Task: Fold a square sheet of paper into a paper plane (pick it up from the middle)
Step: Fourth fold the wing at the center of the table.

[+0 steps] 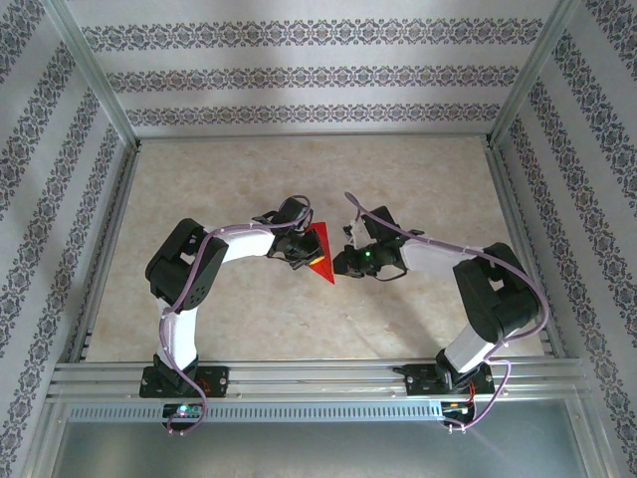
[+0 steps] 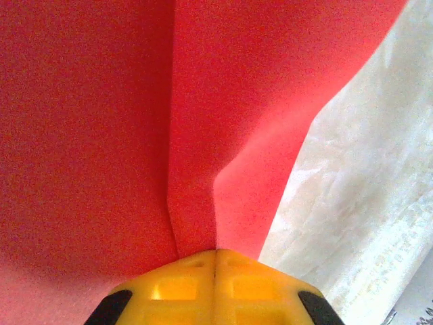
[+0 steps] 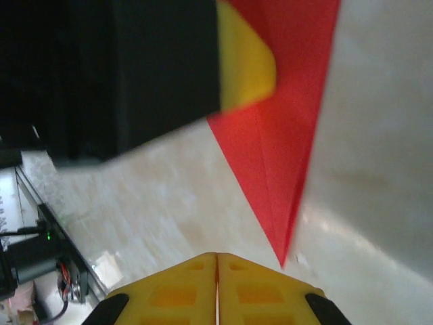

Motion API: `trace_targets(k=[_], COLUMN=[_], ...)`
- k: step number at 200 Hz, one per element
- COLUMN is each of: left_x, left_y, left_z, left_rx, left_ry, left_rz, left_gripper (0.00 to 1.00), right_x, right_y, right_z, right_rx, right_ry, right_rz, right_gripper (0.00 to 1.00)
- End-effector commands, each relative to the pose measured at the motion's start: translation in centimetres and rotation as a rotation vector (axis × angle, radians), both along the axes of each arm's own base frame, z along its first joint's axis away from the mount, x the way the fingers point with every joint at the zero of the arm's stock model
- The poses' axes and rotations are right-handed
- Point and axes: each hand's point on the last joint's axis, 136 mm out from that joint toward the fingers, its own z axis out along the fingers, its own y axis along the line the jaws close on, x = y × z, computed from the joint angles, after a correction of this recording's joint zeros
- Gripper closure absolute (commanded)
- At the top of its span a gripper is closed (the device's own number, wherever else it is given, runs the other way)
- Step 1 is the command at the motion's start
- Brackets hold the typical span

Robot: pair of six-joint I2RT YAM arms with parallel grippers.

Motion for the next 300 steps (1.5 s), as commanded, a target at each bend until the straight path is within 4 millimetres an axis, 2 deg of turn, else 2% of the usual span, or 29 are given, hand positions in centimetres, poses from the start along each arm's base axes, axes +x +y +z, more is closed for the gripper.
trace_targets(k=[1,44,87,100,133,149,200,228,300], left_x=[-3.8,-3.6,-2.7,-1.7,1.0,1.2,0.9,1.5,3.0], left_y=[4.5,4.4,3.6,2.6,-0.8,-1.1,-0.2,0.4,3.4], left_z=[-6.7,-6.3,-5.1,-3.7,2.3,3.5,1.2,0.6,-1.0], left_rx=[0.226,0.217,0.176,0.136,-0.032,-0.043,0.036,0.059,0.129], left_ry=[0.166,0.157,0.118,0.058,-0.192,-0.240,-0.183,-0.168,-0.132], left_rz=[0.048,0.058,0.052,0.015,-0.132,-0.159,-0.171,-0.142,-0.056], left_gripper=[0.95,0.95,0.95,0.95,0.88,0.88,0.88,0.88,0.89], right_x=[1.4,1.1,-0.3,-0.8,-1.3,-1.3,-1.3,-1.6,-2.4], right_y=[0.6,0.7,-1.2,-2.2,-3.2,-3.3,-3.2,-3.3,-4.1], right_z=[-1.4,-3.8,-7.3,-8.3,-9.4,-9.5,-9.6,-9.8,-10.5], right_rx=[-0.044,-0.090,-0.219,-0.277,-0.334,-0.340,-0.328,-0.332,-0.362], right_ry=[-0.012,0.032,0.137,0.170,0.202,0.205,0.225,0.239,0.257], right_rz=[-0.010,0.007,-0.001,-0.010,-0.014,-0.016,-0.020,-0.015,-0.009], right_gripper=[0.92,0.92,0.92,0.92,0.93,0.93,0.93,0.93,0.93])
